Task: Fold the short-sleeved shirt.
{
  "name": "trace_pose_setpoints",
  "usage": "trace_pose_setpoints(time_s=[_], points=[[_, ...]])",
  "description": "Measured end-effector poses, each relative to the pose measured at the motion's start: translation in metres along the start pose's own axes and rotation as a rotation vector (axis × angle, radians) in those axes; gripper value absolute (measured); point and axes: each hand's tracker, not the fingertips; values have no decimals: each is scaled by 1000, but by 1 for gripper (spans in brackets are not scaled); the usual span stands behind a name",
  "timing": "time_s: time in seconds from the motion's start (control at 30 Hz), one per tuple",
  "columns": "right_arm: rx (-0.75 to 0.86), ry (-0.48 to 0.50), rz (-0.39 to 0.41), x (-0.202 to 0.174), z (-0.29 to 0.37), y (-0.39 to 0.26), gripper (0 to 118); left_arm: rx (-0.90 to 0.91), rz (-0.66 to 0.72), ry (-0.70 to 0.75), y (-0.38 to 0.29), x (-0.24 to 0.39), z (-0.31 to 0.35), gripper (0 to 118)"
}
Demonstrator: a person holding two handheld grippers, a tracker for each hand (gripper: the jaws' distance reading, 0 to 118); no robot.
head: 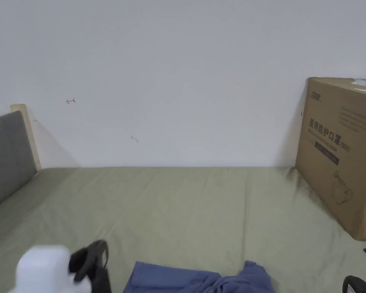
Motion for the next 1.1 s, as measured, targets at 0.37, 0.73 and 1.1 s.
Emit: trace_pose_setpoints(time_s=[0.37,0.73,1.1], points=[[-189,63,-25,9,-75,-31,0,-767,139,11,-42,-84,-321,70],[-351,84,16,13,-126,-75,0,-957,-14,47,-149,-70,-401,114],[-326,109,-56,9,-112,-54,0,-781,47,84,-119,-58,-342,1]])
